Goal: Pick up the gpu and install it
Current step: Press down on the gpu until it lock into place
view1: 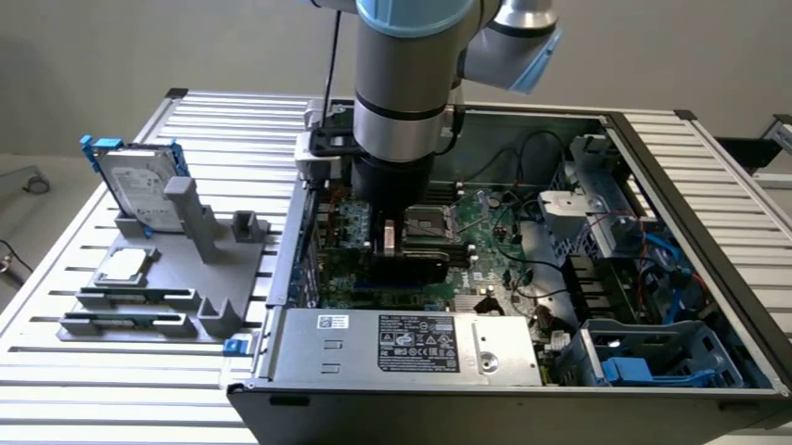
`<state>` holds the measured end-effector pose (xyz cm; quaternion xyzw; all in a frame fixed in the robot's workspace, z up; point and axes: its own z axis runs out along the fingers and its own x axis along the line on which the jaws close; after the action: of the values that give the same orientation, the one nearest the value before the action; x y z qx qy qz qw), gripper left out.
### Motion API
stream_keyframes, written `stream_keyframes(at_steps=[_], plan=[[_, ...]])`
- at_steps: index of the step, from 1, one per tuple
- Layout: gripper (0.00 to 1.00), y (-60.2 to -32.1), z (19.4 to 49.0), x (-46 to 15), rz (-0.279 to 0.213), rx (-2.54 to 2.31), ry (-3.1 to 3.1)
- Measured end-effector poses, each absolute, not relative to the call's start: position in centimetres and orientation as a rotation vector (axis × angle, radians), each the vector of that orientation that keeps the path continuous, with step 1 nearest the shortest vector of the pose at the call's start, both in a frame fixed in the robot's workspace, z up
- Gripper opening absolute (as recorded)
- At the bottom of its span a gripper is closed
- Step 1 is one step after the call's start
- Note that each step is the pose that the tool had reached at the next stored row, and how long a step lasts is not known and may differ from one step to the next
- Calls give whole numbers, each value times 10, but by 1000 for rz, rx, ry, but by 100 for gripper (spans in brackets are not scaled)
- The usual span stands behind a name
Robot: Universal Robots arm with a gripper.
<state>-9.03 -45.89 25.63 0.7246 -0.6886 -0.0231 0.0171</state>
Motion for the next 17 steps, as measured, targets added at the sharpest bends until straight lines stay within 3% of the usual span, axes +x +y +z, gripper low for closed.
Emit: stream_keyframes(at_steps=[17], plan=[[27, -459, 261, -90, -72, 2250, -2142]])
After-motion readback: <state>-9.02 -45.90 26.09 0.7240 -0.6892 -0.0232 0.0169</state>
